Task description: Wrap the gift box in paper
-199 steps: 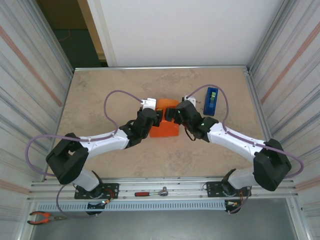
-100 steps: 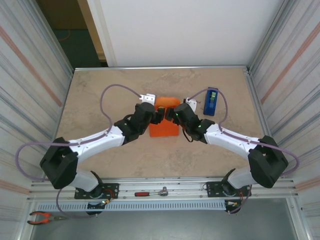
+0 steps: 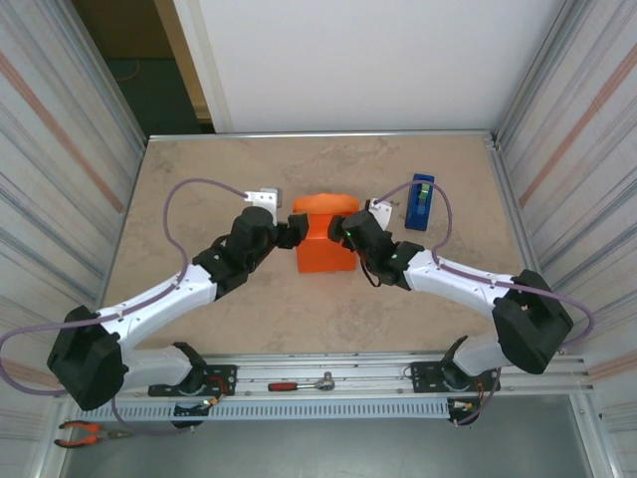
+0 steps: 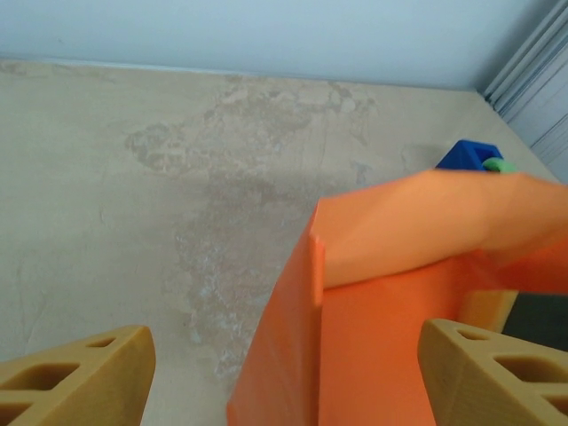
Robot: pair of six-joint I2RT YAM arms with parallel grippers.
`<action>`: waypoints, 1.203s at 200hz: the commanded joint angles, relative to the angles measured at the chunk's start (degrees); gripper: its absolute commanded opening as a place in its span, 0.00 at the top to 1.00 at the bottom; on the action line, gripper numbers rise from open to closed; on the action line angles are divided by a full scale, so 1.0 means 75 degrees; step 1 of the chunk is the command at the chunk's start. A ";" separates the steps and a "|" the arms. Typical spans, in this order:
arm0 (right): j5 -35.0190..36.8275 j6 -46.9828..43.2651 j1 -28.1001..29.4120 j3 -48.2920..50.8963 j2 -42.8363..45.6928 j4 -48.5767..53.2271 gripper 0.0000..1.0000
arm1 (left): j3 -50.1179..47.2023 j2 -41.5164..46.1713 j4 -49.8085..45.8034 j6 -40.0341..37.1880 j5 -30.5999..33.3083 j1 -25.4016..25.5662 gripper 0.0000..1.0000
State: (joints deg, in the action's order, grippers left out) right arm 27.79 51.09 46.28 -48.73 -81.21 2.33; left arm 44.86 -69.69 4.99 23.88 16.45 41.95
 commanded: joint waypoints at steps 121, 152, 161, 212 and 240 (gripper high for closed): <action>0.0124 0.0067 0.0146 0.0260 -0.0542 0.1037 0.08 | 0.0209 -0.1020 0.0552 -0.0095 0.1108 0.0441 0.52; 0.0108 0.0084 0.0159 0.0251 -0.0545 0.1049 0.08 | 0.0275 -0.1208 0.0678 -0.0296 0.1030 0.0441 0.65; 0.0106 0.0082 0.0158 0.0258 -0.0543 0.1061 0.08 | 0.0288 -0.1248 0.0704 -0.0334 0.1006 0.0442 0.68; 0.0083 0.0086 0.0160 0.0240 -0.0559 0.1073 0.08 | 0.0421 -0.1412 0.0767 -0.0524 0.0931 0.0442 0.99; 0.0066 0.0079 0.0176 0.0249 -0.0574 0.1093 0.08 | 0.0554 -0.1505 0.0661 -0.0531 0.1012 0.0441 0.72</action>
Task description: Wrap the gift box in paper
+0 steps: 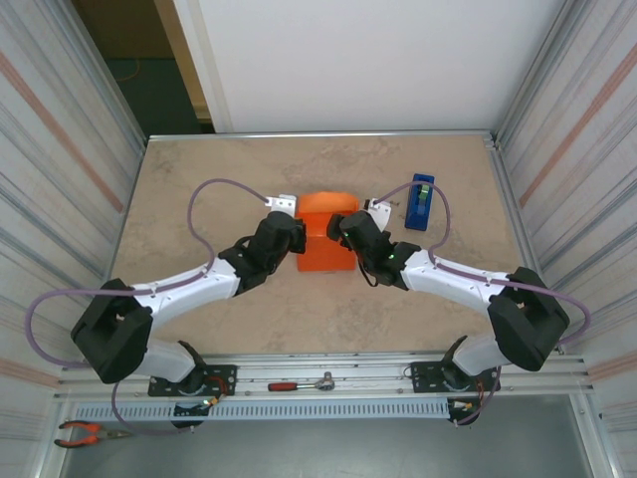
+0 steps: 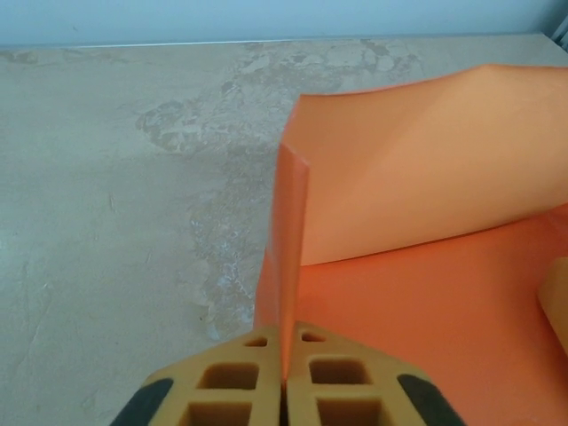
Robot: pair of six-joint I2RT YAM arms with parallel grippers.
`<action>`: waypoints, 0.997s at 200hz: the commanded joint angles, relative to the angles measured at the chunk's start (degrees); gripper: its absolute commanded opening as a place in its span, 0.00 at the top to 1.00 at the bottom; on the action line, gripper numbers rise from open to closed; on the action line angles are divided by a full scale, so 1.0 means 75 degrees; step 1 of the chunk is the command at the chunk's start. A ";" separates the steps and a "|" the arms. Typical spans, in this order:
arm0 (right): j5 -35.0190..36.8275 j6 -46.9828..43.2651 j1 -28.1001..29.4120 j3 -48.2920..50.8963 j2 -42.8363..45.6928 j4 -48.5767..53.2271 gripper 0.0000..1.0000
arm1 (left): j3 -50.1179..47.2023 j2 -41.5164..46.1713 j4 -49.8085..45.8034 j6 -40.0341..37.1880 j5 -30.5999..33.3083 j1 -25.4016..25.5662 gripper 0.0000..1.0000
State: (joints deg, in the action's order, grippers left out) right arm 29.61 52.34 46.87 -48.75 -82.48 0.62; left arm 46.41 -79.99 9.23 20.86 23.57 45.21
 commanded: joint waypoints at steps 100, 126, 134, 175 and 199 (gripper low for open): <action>-0.0167 -0.0113 0.0112 0.0128 -0.0423 0.1505 0.08 | 0.0690 -0.0332 0.0139 -0.0496 0.0007 -0.0075 0.73; -0.0161 -0.0128 0.0111 0.0102 -0.0429 0.1525 0.08 | 0.0702 -0.0316 0.0163 -0.0598 -0.0158 -0.0155 0.99; -0.0160 -0.0134 0.0110 0.0090 -0.0436 0.1546 0.08 | 0.0702 -0.0298 0.0185 -0.0637 -0.0208 -0.0174 1.00; -0.0157 -0.0111 0.0114 0.0077 -0.0473 0.1537 0.08 | 0.0682 -0.0204 0.0245 -0.0683 -0.0165 -0.0209 0.66; -0.0161 -0.0099 0.0126 0.0083 -0.0493 0.1522 0.08 | 0.0722 -0.0196 0.0256 -0.0752 -0.0357 -0.0305 0.95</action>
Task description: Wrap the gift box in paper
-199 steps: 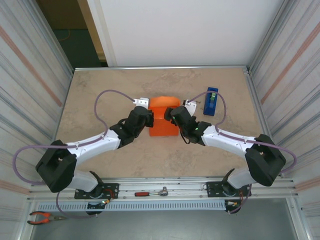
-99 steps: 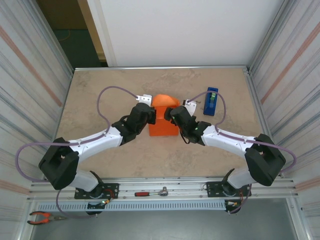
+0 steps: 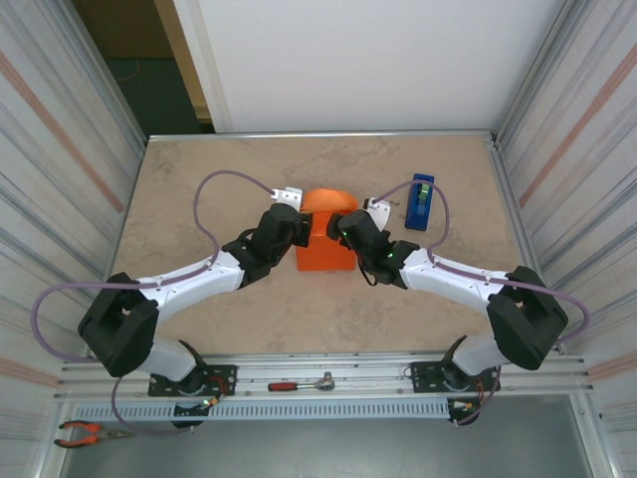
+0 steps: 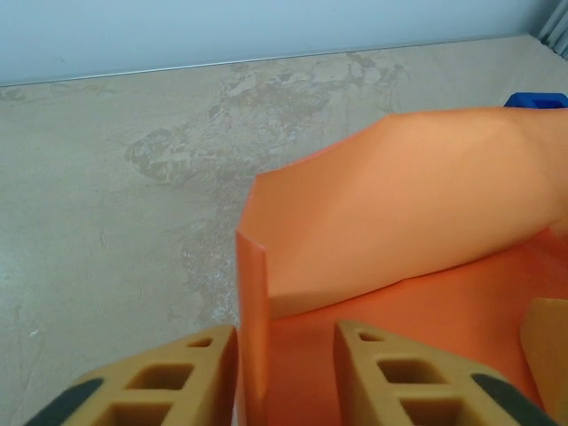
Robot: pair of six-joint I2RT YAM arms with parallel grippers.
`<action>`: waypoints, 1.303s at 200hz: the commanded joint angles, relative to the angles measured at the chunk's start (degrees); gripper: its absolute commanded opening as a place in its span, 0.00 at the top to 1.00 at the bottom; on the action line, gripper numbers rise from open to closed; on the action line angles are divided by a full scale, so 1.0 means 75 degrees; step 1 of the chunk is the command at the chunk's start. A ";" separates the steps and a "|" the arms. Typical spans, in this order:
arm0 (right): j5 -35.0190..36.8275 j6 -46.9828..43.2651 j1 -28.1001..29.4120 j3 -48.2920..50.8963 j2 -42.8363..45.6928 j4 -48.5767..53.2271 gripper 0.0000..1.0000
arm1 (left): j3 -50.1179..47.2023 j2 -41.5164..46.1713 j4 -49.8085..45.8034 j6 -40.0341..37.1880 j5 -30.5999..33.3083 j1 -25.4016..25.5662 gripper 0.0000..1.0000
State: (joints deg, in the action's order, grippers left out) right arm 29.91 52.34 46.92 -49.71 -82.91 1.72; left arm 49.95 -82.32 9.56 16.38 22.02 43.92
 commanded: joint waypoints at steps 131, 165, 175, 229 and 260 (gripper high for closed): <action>-0.0212 -0.0085 0.0151 0.0232 -0.0448 0.1314 0.08 | 0.1141 -0.0304 0.0146 -0.0572 -0.0622 -0.0466 0.63; -0.0192 -0.0064 0.0155 0.0264 -0.0427 0.1304 0.08 | 0.1345 -0.0414 0.0172 -0.0720 -0.0903 -0.0515 1.00; -0.0196 -0.0063 0.0143 0.0265 -0.0418 0.1309 0.08 | 0.1396 -0.0437 0.0155 -0.0741 -0.0942 -0.0521 0.96; -0.0199 -0.0064 0.0155 0.0259 -0.0428 0.1299 0.08 | 0.1664 -0.0578 0.0153 -0.0788 -0.1200 -0.0617 1.00; -0.0204 -0.0064 0.0164 0.0248 -0.0425 0.1306 0.08 | 0.1953 -0.0542 0.0103 -0.0889 -0.1237 -0.0714 0.85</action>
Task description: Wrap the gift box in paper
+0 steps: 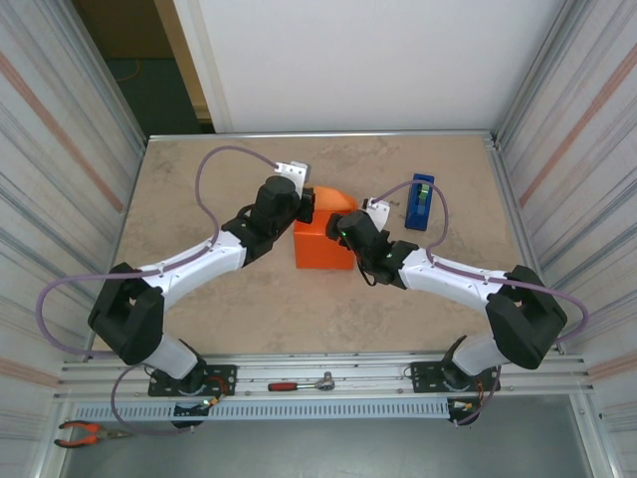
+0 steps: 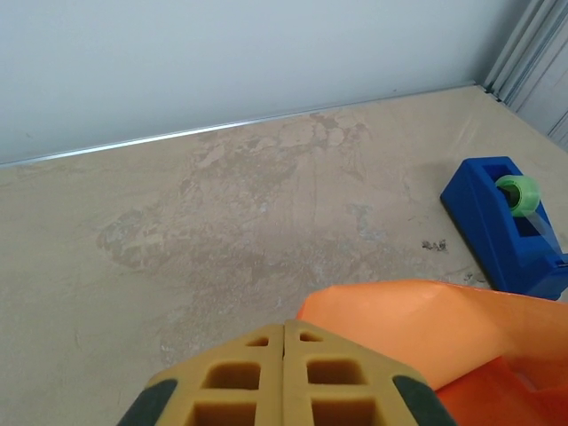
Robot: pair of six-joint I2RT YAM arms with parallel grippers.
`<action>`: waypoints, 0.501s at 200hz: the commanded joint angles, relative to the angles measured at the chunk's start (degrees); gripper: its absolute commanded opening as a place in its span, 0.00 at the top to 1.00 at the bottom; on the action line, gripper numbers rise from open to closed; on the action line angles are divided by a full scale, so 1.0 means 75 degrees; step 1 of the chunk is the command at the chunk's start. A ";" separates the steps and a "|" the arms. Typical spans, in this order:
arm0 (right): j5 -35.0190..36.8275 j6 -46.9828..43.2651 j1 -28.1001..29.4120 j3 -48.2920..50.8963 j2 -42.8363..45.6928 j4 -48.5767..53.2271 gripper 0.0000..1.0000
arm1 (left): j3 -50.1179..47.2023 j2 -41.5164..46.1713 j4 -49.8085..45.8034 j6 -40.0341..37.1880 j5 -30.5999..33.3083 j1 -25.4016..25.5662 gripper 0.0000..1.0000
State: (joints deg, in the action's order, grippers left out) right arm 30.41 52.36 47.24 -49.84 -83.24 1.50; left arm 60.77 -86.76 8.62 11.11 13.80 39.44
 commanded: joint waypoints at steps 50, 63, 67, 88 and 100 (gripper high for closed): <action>-0.0259 -0.0056 0.0114 0.0248 -0.0374 0.1381 0.08 | 0.0794 0.0605 -0.0081 -0.0210 -0.0374 -0.0564 0.40; -0.0250 -0.0044 0.0117 0.0248 -0.0397 0.1358 0.08 | 0.0585 0.0857 -0.0105 -0.0144 -0.0359 -0.0605 0.35; -0.0259 -0.0043 0.0122 0.0245 -0.0397 0.1359 0.08 | 0.0521 0.0923 -0.0133 -0.0109 -0.0362 -0.0611 0.34; -0.0288 -0.0032 0.0124 0.0231 -0.0422 0.1359 0.08 | 0.0080 0.1213 -0.0265 0.0159 -0.0415 -0.0611 0.31; -0.0288 -0.0020 0.0124 0.0224 -0.0455 0.1371 0.08 | -0.0301 0.1383 -0.0153 0.0315 -0.0515 -0.0606 0.31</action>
State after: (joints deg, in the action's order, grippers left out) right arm 30.41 52.47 47.29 -49.84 -83.24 1.54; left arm 62.96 -79.59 7.73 11.05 11.51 34.83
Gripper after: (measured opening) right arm 0.922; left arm 0.689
